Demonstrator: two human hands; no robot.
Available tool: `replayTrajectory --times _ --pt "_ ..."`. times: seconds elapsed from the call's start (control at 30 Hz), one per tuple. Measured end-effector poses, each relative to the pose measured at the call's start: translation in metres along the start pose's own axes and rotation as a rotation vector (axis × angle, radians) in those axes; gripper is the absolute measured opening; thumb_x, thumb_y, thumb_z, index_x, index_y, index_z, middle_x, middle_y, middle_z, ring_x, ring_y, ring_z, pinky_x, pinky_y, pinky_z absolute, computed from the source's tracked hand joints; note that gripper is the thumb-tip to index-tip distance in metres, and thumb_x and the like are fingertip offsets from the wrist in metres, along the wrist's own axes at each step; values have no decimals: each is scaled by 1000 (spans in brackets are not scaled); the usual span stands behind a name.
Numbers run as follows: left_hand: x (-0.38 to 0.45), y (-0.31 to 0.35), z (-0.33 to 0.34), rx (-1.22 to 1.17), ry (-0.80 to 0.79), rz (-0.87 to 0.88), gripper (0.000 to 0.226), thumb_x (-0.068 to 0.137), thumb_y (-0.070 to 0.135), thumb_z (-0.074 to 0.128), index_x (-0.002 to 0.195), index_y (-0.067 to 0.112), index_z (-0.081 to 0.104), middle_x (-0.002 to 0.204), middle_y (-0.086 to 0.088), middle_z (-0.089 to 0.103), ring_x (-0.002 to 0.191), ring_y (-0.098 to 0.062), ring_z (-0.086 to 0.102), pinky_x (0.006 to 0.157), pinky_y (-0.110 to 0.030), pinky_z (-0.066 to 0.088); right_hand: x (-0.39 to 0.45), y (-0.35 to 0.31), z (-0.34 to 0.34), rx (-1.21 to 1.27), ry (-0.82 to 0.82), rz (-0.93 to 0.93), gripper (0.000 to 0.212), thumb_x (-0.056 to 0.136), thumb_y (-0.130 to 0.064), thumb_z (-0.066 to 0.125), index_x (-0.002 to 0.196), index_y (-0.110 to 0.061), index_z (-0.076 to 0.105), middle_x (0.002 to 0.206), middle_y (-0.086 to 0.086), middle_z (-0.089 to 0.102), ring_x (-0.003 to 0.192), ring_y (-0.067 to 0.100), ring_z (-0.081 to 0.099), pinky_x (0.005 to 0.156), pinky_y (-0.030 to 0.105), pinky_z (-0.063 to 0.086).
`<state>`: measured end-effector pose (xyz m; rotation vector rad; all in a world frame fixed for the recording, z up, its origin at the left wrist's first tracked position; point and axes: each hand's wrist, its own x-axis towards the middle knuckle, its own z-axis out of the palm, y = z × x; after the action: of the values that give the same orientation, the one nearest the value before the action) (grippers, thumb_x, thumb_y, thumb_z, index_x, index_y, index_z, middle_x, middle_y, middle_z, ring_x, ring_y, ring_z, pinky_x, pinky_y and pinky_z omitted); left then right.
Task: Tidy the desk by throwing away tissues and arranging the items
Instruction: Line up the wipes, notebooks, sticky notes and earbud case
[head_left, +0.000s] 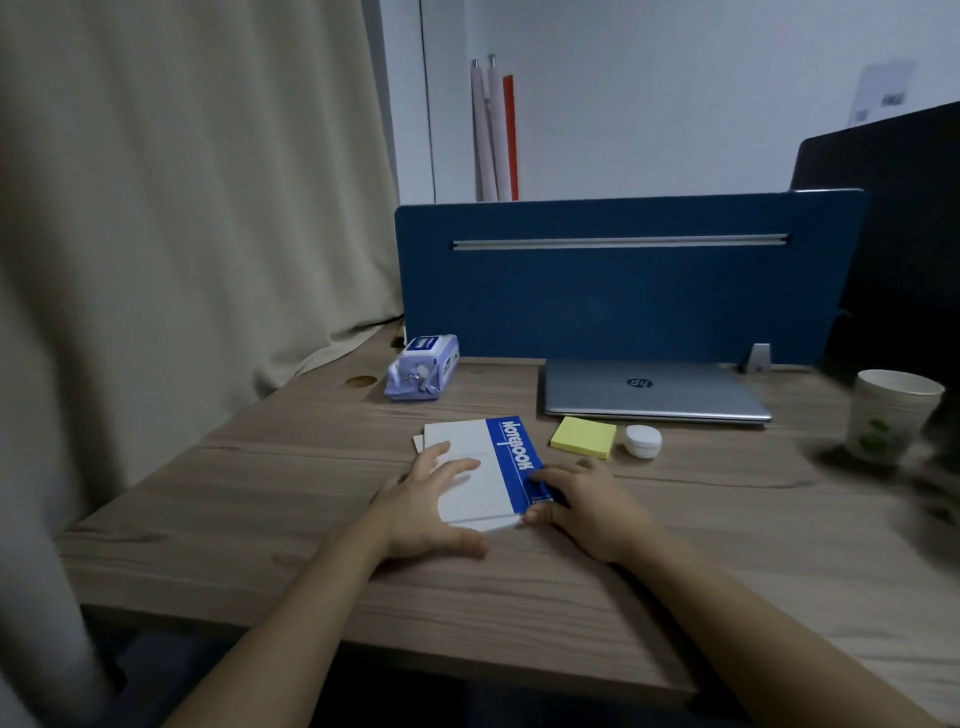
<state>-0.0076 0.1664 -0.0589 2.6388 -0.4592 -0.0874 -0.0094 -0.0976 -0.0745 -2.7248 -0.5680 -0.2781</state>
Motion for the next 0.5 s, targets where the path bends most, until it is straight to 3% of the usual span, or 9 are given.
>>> replayTrajectory --times 0.1,0.2,0.33,0.5 --pt "8 -8 4 -44 74 1 102 52 82 69 143 54 31 162 23 2 145 -25 24 115 -44 27 12 2 0 9 26 -1 56 84 -64 54 129 -30 55 124 -1 62 109 23 53 91 39 45" --pt "15 -17 8 -112 169 21 73 77 57 73 142 39 44 164 10 15 144 -19 32 112 -35 31 18 1 2 48 111 -36 34 88 -46 60 115 -26 63 110 0 67 98 21 59 74 29 42" --pt "26 -21 8 -64 227 5 55 90 46 65 140 29 52 159 6 35 138 -17 43 110 -33 36 25 1 2 41 119 -19 27 91 -40 58 112 -23 65 111 3 67 99 20 58 74 28 42" --pt "42 -23 4 -38 343 -9 38 92 35 65 128 25 63 132 0 65 114 -19 61 90 -27 44 33 2 4 -172 208 -12 29 96 -42 48 111 -24 65 111 1 67 91 21 49 68 31 32"
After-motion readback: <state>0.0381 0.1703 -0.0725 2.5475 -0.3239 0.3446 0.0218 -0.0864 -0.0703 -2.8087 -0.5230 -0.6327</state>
